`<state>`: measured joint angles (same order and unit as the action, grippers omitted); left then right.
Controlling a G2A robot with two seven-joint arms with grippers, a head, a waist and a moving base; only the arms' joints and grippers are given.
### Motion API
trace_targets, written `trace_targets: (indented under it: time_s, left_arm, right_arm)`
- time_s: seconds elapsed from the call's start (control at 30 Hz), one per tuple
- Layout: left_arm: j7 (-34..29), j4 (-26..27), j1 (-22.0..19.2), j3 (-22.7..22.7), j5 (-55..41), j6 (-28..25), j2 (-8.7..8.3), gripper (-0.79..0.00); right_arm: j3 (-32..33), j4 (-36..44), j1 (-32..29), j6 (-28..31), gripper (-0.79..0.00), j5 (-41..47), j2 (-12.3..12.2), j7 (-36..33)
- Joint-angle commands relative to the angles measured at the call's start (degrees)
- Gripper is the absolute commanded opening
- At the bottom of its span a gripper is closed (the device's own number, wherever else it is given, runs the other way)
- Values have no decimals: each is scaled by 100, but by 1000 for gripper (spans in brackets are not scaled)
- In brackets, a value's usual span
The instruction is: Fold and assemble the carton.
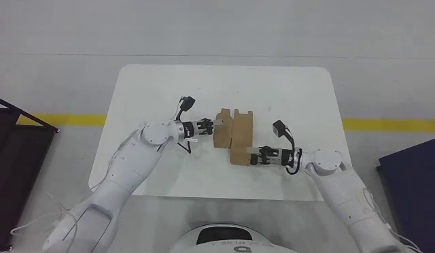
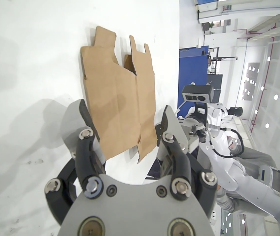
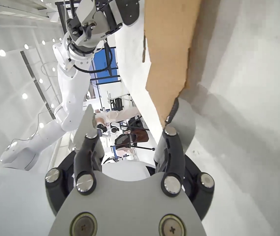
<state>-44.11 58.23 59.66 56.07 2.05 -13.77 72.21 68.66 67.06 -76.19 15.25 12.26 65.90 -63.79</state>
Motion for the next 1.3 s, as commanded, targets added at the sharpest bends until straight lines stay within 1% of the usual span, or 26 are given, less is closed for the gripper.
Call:
trace_targets:
  time_s: [0.0, 0.13, 0.3, 0.37, 0.43, 0.47, 0.53, 0.57, 0.63, 0.67, 0.7, 0.77, 0.87, 0.93, 1.03, 1.07, 1.13, 1.23, 1.27]
  left_arm:
    - [-10, -5, -3, 3, -4, 9, -1, -274]
    - [-28, -24, -7, 11, -29, 16, -1, -296]
    - [-56, -43, -10, 8, -67, 13, 3, -299]
    - [-61, -56, -11, 6, -85, 12, 6, -311]
    - [-65, -64, -11, 3, -101, 6, 8, -332]
    - [-73, -70, -11, -1, -102, 5, 9, -354]
    - [-72, -77, -14, -1, -117, 8, 12, -369]
    - [-70, -79, -12, -2, -122, 5, 12, -385]
    - [-61, -85, -12, -1, -124, 1, 13, -385]
    - [-59, -85, -8, -1, -134, -5, 14, -385]
    - [-59, -87, -7, 0, -136, -8, 14, -388]
    - [-47, -93, -3, 3, -137, -15, 14, -394]
    - [-37, -99, 3, 16, -155, -14, 12, -394]
    - [-29, -94, 8, 29, -163, -30, 9, -372]
    - [18, -68, 23, 75, -181, -63, -1, -317]
    - [47, -49, 33, 109, -207, -86, -8, -317]
    - [122, 15, 73, 207, -261, -161, -31, -299]
    - [189, 186, 211, 466, -450, -284, -96, -225]
    - [174, 262, 280, 578, -531, -330, -127, -215]
  right_arm:
    - [-49, -112, 76, 0, -542, 34, 10, 0]
    - [-168, -308, 204, 23, -551, 77, 35, 10]
    - [-389, -482, 387, 12, -520, 17, 90, 151]
    - [-502, -527, 465, 4, -514, 1, 121, 210]
    - [-621, -570, 557, -35, -474, -96, 150, 291]
    - [-680, -584, 596, -54, -477, -126, 166, 332]
    - [-778, -606, 660, -68, -477, -148, 197, 420]
    - [-825, -622, 690, -72, -496, -161, 211, 449]
    - [-900, -658, 752, -61, -536, -183, 237, 528]
    - [-939, -674, 779, -49, -619, -217, 247, 564]
    - [-970, -693, 802, -49, -665, -241, 257, 610]
    - [-1017, -716, 833, 3, -785, -273, 274, 709]
    - [-1062, -727, 861, 126, -785, -319, 292, 865]
    - [-1072, -711, 859, 313, -785, -345, 296, 931]
    - [-1047, -684, 840, 638, -785, -370, 286, 984]
    - [-1026, -668, 826, 769, -785, -365, 278, 986]
    - [-968, -616, 793, 1045, -785, -409, 253, 988]
    - [-826, -508, 693, 1461, -785, -531, 188, 990]
    - [-765, -456, 652, 1592, -785, -573, 161, 981]
